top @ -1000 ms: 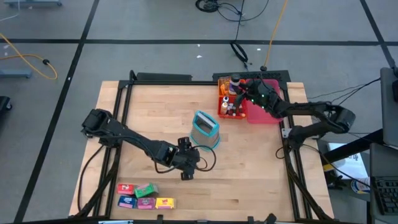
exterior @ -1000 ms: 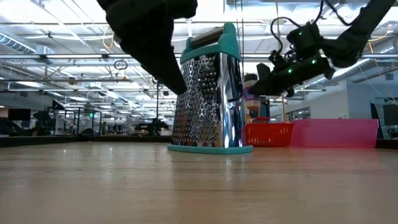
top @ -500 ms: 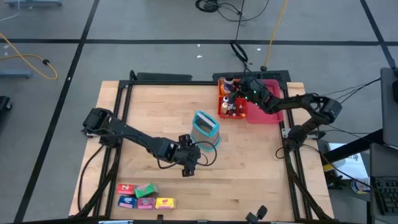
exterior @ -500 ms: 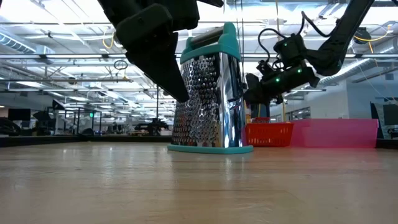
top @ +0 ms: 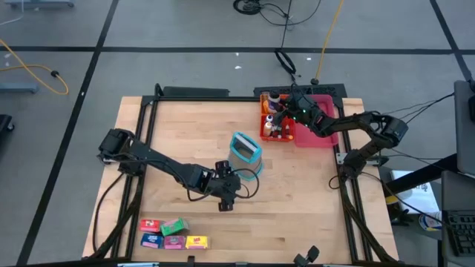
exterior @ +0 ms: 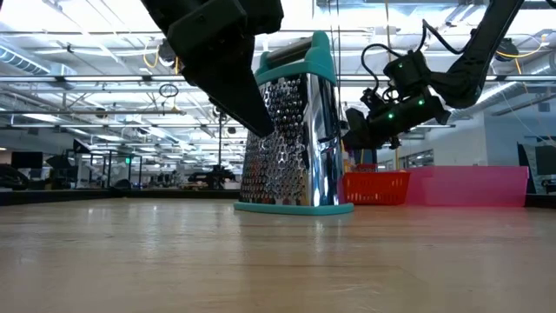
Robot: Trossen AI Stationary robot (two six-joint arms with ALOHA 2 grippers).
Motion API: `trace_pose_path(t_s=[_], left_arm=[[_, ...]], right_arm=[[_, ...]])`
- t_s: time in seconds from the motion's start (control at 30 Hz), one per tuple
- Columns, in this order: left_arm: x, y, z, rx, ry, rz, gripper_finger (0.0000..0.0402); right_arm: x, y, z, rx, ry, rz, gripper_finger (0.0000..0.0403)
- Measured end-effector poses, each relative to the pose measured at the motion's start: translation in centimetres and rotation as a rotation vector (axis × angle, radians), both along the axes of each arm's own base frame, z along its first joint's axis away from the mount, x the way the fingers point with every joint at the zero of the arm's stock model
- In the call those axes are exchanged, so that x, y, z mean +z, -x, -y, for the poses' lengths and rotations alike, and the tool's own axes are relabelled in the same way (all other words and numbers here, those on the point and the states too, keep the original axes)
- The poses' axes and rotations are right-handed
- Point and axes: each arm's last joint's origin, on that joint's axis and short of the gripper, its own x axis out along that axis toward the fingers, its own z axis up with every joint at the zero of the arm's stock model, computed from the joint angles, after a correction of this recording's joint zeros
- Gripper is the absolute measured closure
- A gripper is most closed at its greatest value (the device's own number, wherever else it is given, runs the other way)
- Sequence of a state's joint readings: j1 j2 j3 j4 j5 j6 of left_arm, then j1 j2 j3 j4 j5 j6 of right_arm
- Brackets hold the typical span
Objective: Pick & Place Kitchen Items
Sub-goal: Put the purple seasoning bottle into the orange bin
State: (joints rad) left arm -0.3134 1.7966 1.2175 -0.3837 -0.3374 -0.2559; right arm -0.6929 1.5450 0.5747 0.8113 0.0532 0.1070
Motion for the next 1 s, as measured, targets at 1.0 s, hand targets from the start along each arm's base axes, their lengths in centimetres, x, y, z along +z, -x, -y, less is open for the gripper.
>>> trace_pose_path(t_s=[1.0], left_arm=[[0.1, -0.2, -0.2, -0.007, -0.006, 0.016, 0.0062]], right_arm=[[-2.8, -1.0, 0.9, -0.003, 0.013, 0.033, 0.0167]])
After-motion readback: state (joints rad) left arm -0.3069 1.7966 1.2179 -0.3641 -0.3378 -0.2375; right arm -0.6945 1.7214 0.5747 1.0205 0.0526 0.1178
